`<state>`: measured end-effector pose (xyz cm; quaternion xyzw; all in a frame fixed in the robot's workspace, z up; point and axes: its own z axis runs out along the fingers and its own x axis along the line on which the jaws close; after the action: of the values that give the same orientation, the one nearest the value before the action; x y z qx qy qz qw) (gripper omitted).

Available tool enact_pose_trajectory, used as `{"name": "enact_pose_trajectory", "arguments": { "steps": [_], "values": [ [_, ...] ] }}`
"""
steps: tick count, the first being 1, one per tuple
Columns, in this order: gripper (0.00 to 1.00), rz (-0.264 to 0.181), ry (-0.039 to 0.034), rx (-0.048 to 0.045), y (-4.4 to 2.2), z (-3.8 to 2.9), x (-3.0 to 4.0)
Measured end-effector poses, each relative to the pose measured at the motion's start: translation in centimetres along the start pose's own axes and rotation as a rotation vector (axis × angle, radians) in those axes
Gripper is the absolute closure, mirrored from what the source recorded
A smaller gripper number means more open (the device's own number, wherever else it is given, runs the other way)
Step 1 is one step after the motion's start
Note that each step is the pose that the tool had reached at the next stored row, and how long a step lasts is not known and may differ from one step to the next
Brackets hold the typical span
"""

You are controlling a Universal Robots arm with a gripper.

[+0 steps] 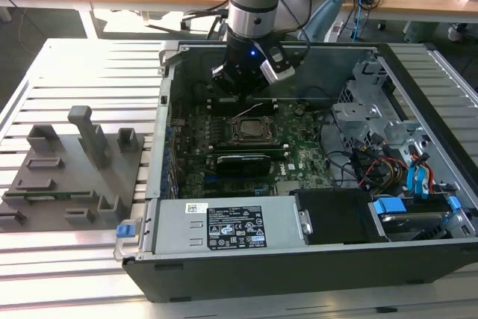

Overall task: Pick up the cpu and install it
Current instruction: 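Install the first cpu locking lever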

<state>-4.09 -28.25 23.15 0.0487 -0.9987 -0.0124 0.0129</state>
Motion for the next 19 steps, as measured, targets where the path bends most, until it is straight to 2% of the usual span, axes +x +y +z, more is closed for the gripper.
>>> {"name": "enact_pose_trajectory", "arguments": {
  "steps": [4, 6, 8, 16, 19],
  "values": [
    [0.89, 0.0, 0.0019, -0.0108, -0.06, 0.46, -0.22],
    [0.89, 0.0, 0.0039, -0.0138, -0.1, 0.66, -0.57],
    [0.89, 0.0, 0.0061, -0.0143, -0.15, 0.86, -1.07],
    [0.89, 0.0, 0.01, -0.0148, -0.26, 1.29, -2.06],
    [0.89, 0.0, 0.014, -0.0151, -0.37, 1.71, -3.04]
  ]
}}
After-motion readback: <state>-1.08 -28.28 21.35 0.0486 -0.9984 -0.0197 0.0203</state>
